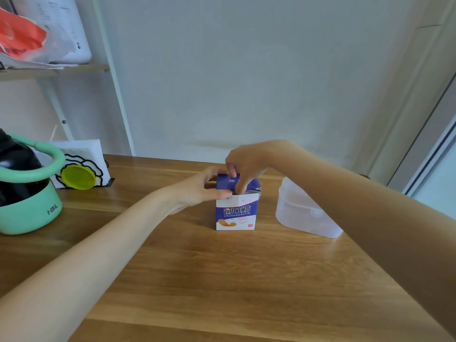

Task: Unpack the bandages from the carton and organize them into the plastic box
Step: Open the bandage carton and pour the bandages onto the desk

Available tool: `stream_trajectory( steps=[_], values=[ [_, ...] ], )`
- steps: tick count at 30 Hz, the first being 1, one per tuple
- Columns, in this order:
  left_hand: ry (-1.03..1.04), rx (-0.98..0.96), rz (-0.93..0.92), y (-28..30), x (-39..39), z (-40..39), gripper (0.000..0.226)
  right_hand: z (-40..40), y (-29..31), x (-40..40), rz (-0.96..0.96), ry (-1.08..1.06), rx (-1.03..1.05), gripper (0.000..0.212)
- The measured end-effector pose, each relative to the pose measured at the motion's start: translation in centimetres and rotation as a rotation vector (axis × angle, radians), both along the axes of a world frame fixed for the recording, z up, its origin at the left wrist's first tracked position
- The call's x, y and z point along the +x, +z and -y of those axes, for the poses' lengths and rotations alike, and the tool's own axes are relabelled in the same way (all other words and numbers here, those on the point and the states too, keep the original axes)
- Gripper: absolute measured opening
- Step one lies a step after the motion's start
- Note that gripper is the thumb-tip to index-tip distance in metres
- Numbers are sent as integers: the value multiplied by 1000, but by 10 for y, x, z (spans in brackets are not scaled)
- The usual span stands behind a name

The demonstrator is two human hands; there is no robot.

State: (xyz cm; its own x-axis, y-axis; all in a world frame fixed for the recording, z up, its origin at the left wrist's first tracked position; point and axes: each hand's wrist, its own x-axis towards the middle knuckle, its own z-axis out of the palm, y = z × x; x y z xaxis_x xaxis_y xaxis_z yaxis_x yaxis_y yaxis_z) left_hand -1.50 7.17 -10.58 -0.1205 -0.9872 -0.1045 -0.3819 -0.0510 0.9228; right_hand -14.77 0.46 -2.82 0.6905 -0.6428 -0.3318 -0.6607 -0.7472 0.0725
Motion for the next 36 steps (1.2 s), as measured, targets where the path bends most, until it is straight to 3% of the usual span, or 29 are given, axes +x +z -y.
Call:
stream_trajectory(
  steps=[3, 5, 7, 11, 13, 17, 20, 23, 26, 28, 33, 36],
  values=[
    [43, 0, -28, -4, 1, -1, 91, 15, 5, -16, 316, -107, 111, 16],
    [67, 6, -40, -5, -3, -3, 93, 25, -3, -27, 514, -215, 74, 16],
    [103, -7, -16, -3, -6, -5, 87, 31, -20, -30, 564, -293, -90, 27],
    [142, -69, 120, 6, -7, -5, 77, 25, -34, -25, 502, -282, -511, 39],
    [149, -104, 186, 8, -6, -4, 69, 20, -29, -22, 551, -253, -400, 31],
    [155, -113, 234, 12, -9, -5, 59, 11, -19, -22, 427, -232, -59, 44],
    [160, -113, 260, 17, -12, -10, 53, 12, -15, -28, 482, -284, 99, 29],
    [201, -168, 341, 21, -12, -14, 47, 12, -12, -36, 477, -246, 19, 32],
    [242, -233, 388, 20, -5, -12, 49, 11, -16, -45, 240, -94, -250, 41],
    [221, -234, 414, 17, 0, -7, 54, 10, -22, -47, 181, 46, -336, 40],
    [64, -139, 634, 24, 12, 6, 53, 1, -18, -40, 288, 108, -189, 24],
    [-39, -117, 662, 35, 15, 11, 52, 3, -12, -39, 274, 51, 1, 37]
  ],
)
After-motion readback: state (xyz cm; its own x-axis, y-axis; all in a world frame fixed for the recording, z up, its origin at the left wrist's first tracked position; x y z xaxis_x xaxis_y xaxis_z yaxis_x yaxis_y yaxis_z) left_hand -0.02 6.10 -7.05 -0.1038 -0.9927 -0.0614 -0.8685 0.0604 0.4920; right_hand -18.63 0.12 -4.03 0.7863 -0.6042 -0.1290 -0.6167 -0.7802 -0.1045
